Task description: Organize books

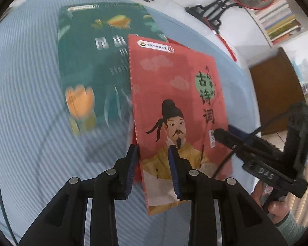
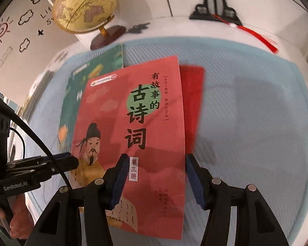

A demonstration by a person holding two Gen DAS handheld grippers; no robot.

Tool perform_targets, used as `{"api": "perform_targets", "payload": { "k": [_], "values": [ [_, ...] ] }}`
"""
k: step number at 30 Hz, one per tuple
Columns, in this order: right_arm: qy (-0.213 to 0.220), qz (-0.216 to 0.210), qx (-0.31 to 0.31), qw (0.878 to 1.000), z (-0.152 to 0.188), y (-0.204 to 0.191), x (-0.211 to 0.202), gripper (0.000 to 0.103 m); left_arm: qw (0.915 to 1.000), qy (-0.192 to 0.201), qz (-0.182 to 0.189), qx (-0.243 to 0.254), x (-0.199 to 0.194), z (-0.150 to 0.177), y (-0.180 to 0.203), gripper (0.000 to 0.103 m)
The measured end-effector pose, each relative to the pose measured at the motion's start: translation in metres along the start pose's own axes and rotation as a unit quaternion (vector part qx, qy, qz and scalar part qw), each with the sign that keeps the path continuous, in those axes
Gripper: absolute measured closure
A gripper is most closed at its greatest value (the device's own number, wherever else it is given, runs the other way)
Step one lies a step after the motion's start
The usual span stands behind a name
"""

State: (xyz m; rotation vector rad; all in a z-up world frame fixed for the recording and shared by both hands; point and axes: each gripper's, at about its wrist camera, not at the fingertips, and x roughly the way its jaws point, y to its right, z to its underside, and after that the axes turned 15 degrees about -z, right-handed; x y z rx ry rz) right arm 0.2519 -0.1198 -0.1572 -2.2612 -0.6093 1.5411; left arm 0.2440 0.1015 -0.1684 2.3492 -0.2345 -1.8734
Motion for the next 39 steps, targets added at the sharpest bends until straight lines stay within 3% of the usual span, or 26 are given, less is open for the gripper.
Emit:
{"api": "perform_targets", "payload": {
  "k": [4, 9, 18, 21, 24, 25, 29, 31, 34, 37, 39],
  "values": [
    [-0.014, -0.016, 0.007, 1.0, 0.038, 0.006, -0.016, 0.048, 0.9998, -0.018, -0.005, 0.007, 0.0, 0.033, 0.013, 0.076],
    [-0.019, -0.009, -0.006, 1.0, 0.06, 0.007, -0.026, 0.048, 0.9992, -0.025, 0.01, -0.029, -0.001, 0.066, 0.012, 0.076],
    [-0.015, 0.001, -0.057, 0.998, 0.075, -0.001, -0.023, 0.049, 0.9971, -0.022, 0.024, -0.069, -0.005, 0.081, 0.014, 0.076],
    [-0.005, -0.009, -0.058, 0.998, 0.08, 0.004, -0.026, 0.049, 0.9947, 0.009, 0.07, -0.075, -0.031, 0.089, 0.015, 0.076],
    [0.002, -0.04, -0.035, 0.999, 0.078, 0.013, -0.03, 0.049, 0.985, 0.029, 0.148, -0.083, -0.054, 0.088, 0.017, 0.076],
    [0.003, -0.053, -0.023, 0.998, 0.077, 0.018, -0.031, 0.049, 0.9837, 0.034, 0.157, -0.08, -0.057, 0.087, 0.021, 0.076],
    [0.005, -0.074, -0.009, 0.997, 0.076, 0.025, -0.034, 0.049, 0.9915, 0.046, 0.103, -0.065, -0.049, 0.085, 0.034, 0.077],
    [0.005, -0.076, -0.013, 0.997, 0.076, 0.025, -0.034, 0.049, 0.9942, 0.038, 0.079, -0.063, -0.035, 0.088, 0.035, 0.082],
    [0.007, -0.074, -0.019, 0.997, 0.078, 0.024, -0.034, 0.049, 0.9893, -0.007, 0.116, -0.089, -0.006, 0.093, 0.036, 0.09],
    [0.006, -0.077, -0.017, 0.997, 0.078, 0.024, -0.036, 0.049, 0.9907, -0.01, 0.106, -0.085, 0.004, 0.093, 0.045, 0.09],
    [-0.001, -0.096, 0.007, 0.995, 0.074, 0.031, -0.039, 0.049, 0.9881, -0.021, 0.12, -0.093, 0.009, 0.09, 0.049, 0.092]
  ]
}}
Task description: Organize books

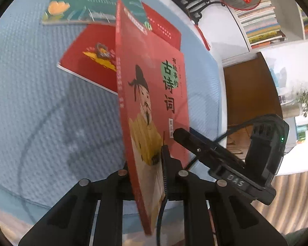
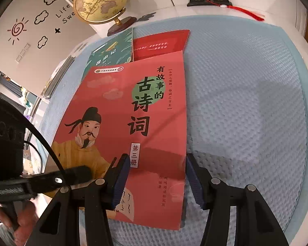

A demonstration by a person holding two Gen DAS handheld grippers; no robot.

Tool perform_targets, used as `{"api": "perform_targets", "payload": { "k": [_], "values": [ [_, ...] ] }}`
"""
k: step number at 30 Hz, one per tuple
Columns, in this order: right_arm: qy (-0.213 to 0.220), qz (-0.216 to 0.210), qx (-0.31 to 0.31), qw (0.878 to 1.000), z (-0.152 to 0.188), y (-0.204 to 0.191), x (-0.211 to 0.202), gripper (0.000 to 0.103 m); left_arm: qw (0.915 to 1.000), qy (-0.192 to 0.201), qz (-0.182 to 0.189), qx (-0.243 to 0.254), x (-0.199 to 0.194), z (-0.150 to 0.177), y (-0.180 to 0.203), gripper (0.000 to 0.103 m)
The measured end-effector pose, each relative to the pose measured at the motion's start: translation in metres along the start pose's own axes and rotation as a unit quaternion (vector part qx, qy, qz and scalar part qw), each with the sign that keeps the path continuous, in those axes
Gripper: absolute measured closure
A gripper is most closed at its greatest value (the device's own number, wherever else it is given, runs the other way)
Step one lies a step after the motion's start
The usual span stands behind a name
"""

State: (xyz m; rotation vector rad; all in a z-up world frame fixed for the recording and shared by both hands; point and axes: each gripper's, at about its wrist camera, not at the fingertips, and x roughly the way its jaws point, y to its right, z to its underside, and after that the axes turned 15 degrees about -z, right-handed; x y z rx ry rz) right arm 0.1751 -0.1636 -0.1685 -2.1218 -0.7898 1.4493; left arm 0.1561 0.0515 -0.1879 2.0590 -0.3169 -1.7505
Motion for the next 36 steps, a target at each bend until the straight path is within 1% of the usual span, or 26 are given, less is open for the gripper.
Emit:
{"api": "perform_targets", "payload": {
  "k": [2, 4, 6, 8, 9, 11, 14, 15, 16, 17, 18, 19, 20, 21, 23, 25, 26, 27, 29, 32, 34, 36],
  "values": [
    [-0.001, -0.049, 0.054, 0.997, -0.005, 0.012, -0.009, 0.049, 0.9991, -0.01, 0.035, -0.02, -0.006, 0.001, -0.002, 0.093],
    [0.022, -0.105, 0.101, 0.989, -0.007, 0.024, -0.026, 0.049, 0.9946, -0.019, 0.09, -0.047, -0.013, -0.005, -0.002, 0.093],
    [0.034, -0.14, 0.126, 0.982, -0.007, 0.034, -0.036, 0.044, 0.9887, -0.024, 0.133, -0.064, -0.019, -0.009, 0.0, 0.093],
    [0.04, -0.166, 0.155, 0.973, -0.004, 0.047, -0.041, 0.042, 0.9837, -0.025, 0.162, -0.072, -0.024, -0.012, 0.002, 0.093],
    [0.042, -0.179, 0.164, 0.969, -0.003, 0.051, -0.041, 0.039, 0.9814, -0.028, 0.173, -0.079, -0.025, -0.013, 0.004, 0.093],
    [0.043, -0.21, 0.192, 0.958, 0.002, 0.059, -0.038, 0.039, 0.979, -0.033, 0.183, -0.085, -0.023, -0.016, 0.005, 0.093],
    [0.04, -0.255, 0.216, 0.942, 0.003, 0.056, -0.024, 0.039, 0.9735, -0.043, 0.199, -0.104, -0.019, -0.013, -0.001, 0.093],
    [0.037, -0.274, 0.231, 0.933, 0.003, 0.056, -0.016, 0.046, 0.9725, -0.046, 0.2, -0.109, -0.018, -0.011, -0.004, 0.093],
    [0.035, -0.295, 0.247, 0.922, 0.003, 0.055, -0.008, 0.063, 0.9739, -0.048, 0.193, -0.109, -0.017, -0.009, -0.006, 0.093],
    [0.034, -0.305, 0.255, 0.917, 0.001, 0.054, -0.005, 0.071, 0.9758, -0.047, 0.184, -0.107, -0.019, -0.006, -0.011, 0.093],
    [0.035, -0.302, 0.256, 0.918, 0.001, 0.052, -0.004, 0.074, 0.979, -0.044, 0.17, -0.103, -0.021, -0.004, -0.012, 0.093],
    [0.036, -0.283, 0.241, 0.928, 0.0, 0.046, -0.004, 0.076, 0.9819, -0.041, 0.157, -0.099, -0.022, -0.004, -0.012, 0.093],
    [0.037, -0.257, 0.213, 0.942, -0.002, 0.037, -0.007, 0.076, 0.9856, -0.036, 0.138, -0.091, -0.024, -0.003, -0.01, 0.093],
    [0.036, -0.238, 0.193, 0.951, -0.005, 0.03, -0.007, 0.076, 0.9906, -0.027, 0.109, -0.078, -0.027, -0.002, -0.008, 0.093],
    [0.028, -0.182, 0.129, 0.974, -0.007, 0.006, -0.01, 0.077, 0.996, -0.016, 0.072, -0.05, -0.031, 0.002, -0.005, 0.091],
    [0.023, -0.133, 0.07, 0.988, -0.004, -0.016, -0.012, 0.077, 0.9987, -0.004, 0.042, -0.027, -0.036, 0.007, 0.0, 0.091],
    [0.022, -0.111, 0.045, 0.993, -0.002, -0.026, -0.013, 0.077, 0.9994, 0.002, 0.031, -0.017, -0.037, 0.008, 0.003, 0.09],
    [0.021, -0.091, 0.02, 0.995, 0.0, -0.036, -0.012, 0.077, 0.9998, 0.01, 0.018, -0.003, -0.041, 0.01, 0.007, 0.09],
    [0.023, -0.057, -0.025, 0.998, 0.006, -0.057, -0.014, 0.077, 0.9996, 0.021, 0.005, 0.015, -0.049, 0.015, 0.008, 0.089],
    [0.03, -0.038, -0.073, 0.996, 0.014, -0.082, -0.018, 0.077, 0.9982, 0.042, -0.006, 0.041, -0.068, 0.019, 0.008, 0.089],
    [0.034, -0.031, -0.1, 0.994, 0.019, -0.094, -0.022, 0.077, 0.9976, 0.049, 0.0, 0.048, -0.082, 0.018, 0.003, 0.088],
    [0.037, -0.027, -0.118, 0.992, 0.017, -0.108, -0.02, 0.077, 0.9976, 0.053, 0.014, 0.043, -0.095, 0.014, -0.004, 0.088]
  ]
}}
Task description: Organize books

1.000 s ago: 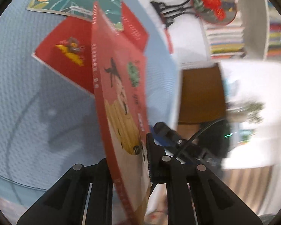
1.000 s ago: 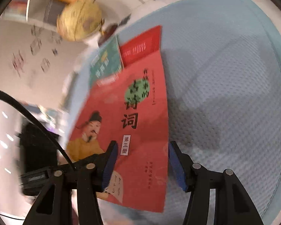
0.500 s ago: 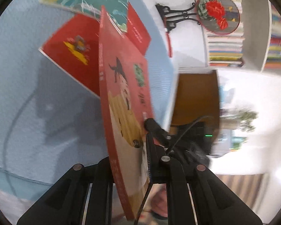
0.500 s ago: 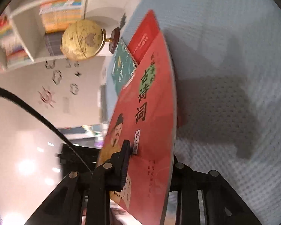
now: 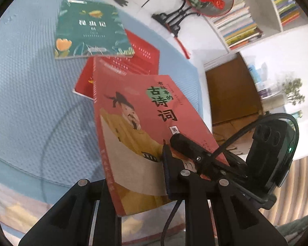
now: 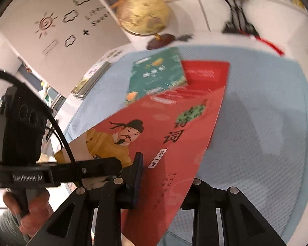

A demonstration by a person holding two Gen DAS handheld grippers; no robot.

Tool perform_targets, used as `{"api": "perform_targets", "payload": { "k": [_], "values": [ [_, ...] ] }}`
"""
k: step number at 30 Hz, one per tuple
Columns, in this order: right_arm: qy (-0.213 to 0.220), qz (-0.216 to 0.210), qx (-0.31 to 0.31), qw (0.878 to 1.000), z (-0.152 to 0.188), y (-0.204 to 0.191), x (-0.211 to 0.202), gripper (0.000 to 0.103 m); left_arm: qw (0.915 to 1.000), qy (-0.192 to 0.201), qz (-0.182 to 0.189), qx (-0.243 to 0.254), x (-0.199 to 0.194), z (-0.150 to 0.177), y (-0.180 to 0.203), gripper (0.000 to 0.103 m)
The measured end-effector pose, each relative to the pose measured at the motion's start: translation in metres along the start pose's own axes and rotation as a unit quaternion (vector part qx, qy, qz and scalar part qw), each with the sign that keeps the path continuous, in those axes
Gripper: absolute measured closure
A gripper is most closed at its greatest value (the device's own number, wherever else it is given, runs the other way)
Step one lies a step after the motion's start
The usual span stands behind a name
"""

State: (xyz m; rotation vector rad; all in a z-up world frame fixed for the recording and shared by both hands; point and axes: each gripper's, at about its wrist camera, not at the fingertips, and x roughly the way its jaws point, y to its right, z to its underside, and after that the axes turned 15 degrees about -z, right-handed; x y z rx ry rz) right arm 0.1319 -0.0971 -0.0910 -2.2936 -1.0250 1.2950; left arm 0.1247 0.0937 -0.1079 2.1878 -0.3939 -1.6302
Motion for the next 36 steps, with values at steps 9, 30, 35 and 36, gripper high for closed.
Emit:
{"api": "perform_targets", "payload": {
  "k": [9, 30, 35, 36],
  "values": [
    [0.034, -0.03, -0.07, 0.996, -0.06, -0.088, 0.058, 0.077, 0.997, 0.078, 0.002, -0.005, -0.084, -0.046, -0.077, 0.088],
    [0.067, -0.018, -0.007, 0.998, -0.243, -0.234, 0.389, 0.075, 0.9965, 0.083, -0.01, 0.0, -0.171, -0.273, -0.389, 0.088],
    [0.07, 0.004, 0.014, 0.997, -0.259, -0.233, 0.414, 0.075, 0.9977, 0.067, 0.009, 0.001, -0.159, -0.3, -0.411, 0.087],
    [0.07, 0.007, 0.018, 0.997, -0.261, -0.233, 0.416, 0.075, 0.9979, 0.063, 0.013, 0.0, -0.156, -0.305, -0.416, 0.087]
  ]
}}
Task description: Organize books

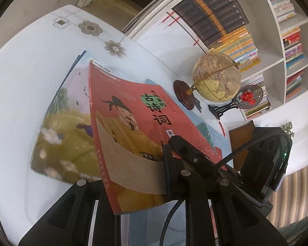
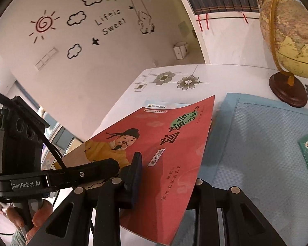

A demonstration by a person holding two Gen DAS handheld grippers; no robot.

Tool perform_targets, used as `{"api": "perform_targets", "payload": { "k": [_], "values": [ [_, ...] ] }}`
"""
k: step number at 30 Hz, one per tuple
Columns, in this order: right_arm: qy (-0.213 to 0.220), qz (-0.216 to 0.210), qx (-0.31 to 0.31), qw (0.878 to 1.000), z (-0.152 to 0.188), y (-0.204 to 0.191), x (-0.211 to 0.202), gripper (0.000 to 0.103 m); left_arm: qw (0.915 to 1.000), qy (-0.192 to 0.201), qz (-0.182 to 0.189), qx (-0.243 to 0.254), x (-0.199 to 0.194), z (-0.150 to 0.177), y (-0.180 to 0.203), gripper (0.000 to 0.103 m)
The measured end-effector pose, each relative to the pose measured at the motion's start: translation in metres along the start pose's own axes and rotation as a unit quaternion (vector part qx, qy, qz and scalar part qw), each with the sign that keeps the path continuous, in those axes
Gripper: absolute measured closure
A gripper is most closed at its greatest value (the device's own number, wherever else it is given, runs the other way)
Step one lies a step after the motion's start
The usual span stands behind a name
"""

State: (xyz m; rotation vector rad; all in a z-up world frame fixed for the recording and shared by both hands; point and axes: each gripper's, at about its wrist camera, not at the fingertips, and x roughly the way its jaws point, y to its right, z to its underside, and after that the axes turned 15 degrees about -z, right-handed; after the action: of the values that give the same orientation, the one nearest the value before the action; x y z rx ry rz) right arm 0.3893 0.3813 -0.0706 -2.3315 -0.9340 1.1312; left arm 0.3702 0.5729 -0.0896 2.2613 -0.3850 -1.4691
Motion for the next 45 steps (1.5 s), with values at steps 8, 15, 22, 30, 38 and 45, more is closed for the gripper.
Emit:
{"api": "perform_targets", "payload": {
  "k": [8, 15, 22, 30, 38, 45],
  "values": [
    [-0.005, 0.014, 0.027, 1.0, -0.004, 0.005, 0.028, 0.074, 0.9988, -0.032, 0.006, -0.037, 0.016, -0.006, -0.032, 0.079],
    [-0.029, 0.01, 0.03, 0.999, 0.008, 0.002, 0.044, 0.074, 0.9937, -0.055, 0.003, -0.097, 0.013, 0.01, -0.074, 0.079],
    [-0.048, 0.008, 0.052, 0.997, 0.017, 0.005, 0.058, 0.073, 0.9908, -0.042, -0.048, -0.12, 0.006, 0.02, -0.093, 0.079],
    [-0.069, 0.005, 0.054, 0.996, 0.027, 0.003, 0.068, 0.068, 0.9849, -0.012, -0.077, -0.154, -0.015, 0.032, -0.112, 0.079],
    [-0.114, 0.018, 0.005, 0.993, 0.034, -0.011, 0.068, 0.05, 0.9858, 0.004, -0.09, -0.142, -0.031, 0.044, -0.1, 0.079],
    [-0.161, 0.04, -0.013, 0.986, 0.059, -0.003, 0.039, 0.05, 0.9897, 0.006, -0.09, -0.111, -0.031, 0.055, -0.069, 0.079]
  ]
}}
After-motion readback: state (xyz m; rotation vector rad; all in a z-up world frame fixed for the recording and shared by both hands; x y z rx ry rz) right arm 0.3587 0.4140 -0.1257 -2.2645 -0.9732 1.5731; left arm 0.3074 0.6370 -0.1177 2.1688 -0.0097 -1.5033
